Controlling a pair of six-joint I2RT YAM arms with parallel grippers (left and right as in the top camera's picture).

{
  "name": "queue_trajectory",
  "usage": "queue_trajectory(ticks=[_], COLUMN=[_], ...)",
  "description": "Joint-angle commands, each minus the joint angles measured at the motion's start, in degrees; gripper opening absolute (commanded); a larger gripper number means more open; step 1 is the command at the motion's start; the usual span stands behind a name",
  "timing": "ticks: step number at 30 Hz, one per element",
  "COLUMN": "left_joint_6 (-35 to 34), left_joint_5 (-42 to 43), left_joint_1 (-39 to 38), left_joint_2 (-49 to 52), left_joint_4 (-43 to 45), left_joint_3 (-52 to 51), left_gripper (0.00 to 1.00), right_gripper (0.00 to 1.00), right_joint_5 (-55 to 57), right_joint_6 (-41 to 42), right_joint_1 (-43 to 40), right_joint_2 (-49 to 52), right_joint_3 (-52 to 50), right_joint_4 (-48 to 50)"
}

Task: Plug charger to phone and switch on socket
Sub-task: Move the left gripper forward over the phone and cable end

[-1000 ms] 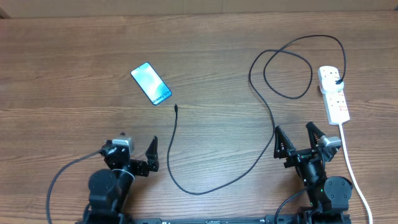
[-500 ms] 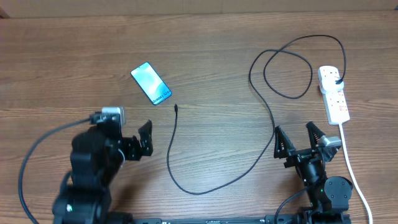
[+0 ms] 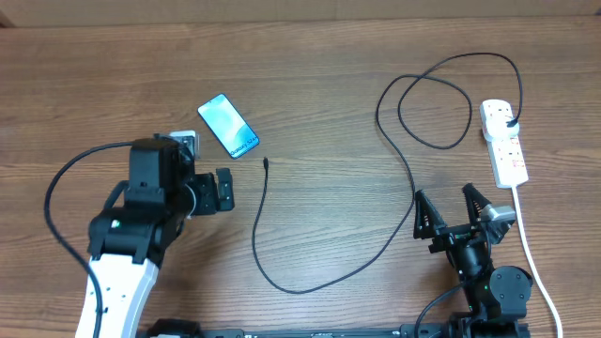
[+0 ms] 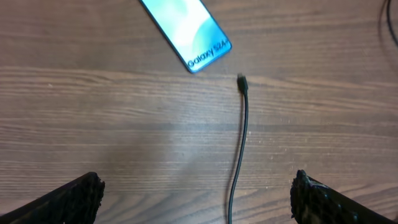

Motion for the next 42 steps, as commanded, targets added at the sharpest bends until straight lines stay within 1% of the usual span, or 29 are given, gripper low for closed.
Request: queue_trajectory(ticks=[1,8,42], left_joint_6=[-0.76,-0.76,-0.76], left_joint_5=[1.66,4.92,4.92], left_joint_1=[0.24,0.24,0.24], left_joint_2=[2.69,5.64,5.75], left_joint_4=[0.07,1.03,0.90], left_joint_3=[1.46,1.46,1.44], left_gripper=[1.00,1.00,1.00], right_gripper=[1.00,1.00,1.00], right_joint_5=[0.55,0.55,0.57], right_joint_6=[-0.33,-0.33,-0.33], right_joint_1=[0.24,0.24,0.24], right_joint_2=[-0.57,-0.57,-0.57], right_joint_3=[-0.63,-0.63,-0.63], right_joint_4=[0.33,0.33,0.33])
